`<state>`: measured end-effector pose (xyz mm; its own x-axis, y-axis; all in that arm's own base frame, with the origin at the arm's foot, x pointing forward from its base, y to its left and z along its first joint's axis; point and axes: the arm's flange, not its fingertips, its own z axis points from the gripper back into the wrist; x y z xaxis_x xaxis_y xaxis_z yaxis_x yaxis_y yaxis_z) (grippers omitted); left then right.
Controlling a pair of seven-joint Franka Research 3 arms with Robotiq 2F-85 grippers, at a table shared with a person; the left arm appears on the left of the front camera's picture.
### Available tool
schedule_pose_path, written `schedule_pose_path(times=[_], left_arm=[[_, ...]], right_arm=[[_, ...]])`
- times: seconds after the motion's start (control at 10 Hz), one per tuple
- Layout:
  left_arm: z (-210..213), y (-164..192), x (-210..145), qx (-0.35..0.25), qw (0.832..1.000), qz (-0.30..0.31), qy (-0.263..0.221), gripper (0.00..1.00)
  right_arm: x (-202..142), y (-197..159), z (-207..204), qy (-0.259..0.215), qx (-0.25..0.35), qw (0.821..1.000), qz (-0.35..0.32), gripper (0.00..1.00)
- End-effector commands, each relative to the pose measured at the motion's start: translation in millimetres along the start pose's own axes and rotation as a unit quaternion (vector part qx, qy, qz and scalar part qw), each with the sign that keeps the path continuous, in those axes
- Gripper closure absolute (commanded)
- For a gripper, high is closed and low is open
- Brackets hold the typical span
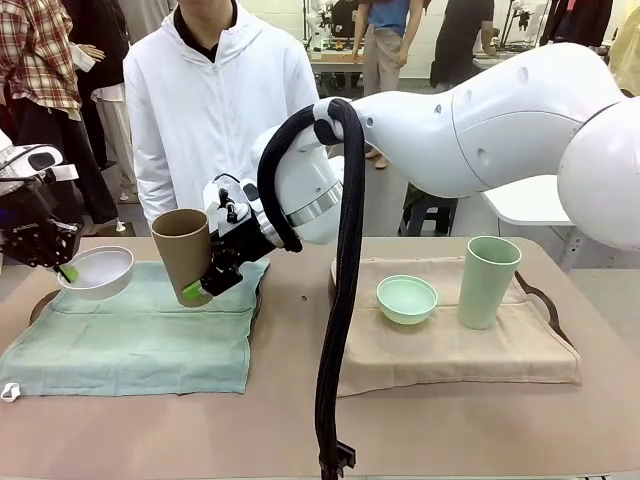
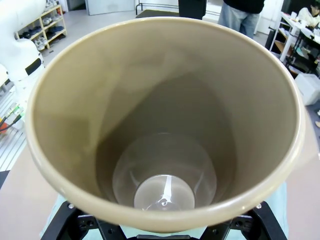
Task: Set up a tray with a mat and arrange the tableware.
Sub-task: Place the Picnic Bowl and Reusable plastic cup back onto the Handle tray in front of the human's position.
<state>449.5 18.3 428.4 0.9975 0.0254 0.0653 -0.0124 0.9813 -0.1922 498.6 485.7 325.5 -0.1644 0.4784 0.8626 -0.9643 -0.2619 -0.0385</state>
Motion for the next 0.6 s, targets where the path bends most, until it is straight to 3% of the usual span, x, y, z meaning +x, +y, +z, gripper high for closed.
schedule_pose_path(times=[0.0, 0.5], left_arm=[[5, -1, -1, 0.0, 1.0, -0.002, -0.003, 0.96], [-24, -6, 9, 0.003, 1.0, -0.01, -0.008, 0.96]], right_arm=[[1, 3, 0, -0.001, 0.005, 1.0, 0.001, 0.2], [-17, -5, -9, 0.003, 0.006, 1.0, -0.011, 0.19]])
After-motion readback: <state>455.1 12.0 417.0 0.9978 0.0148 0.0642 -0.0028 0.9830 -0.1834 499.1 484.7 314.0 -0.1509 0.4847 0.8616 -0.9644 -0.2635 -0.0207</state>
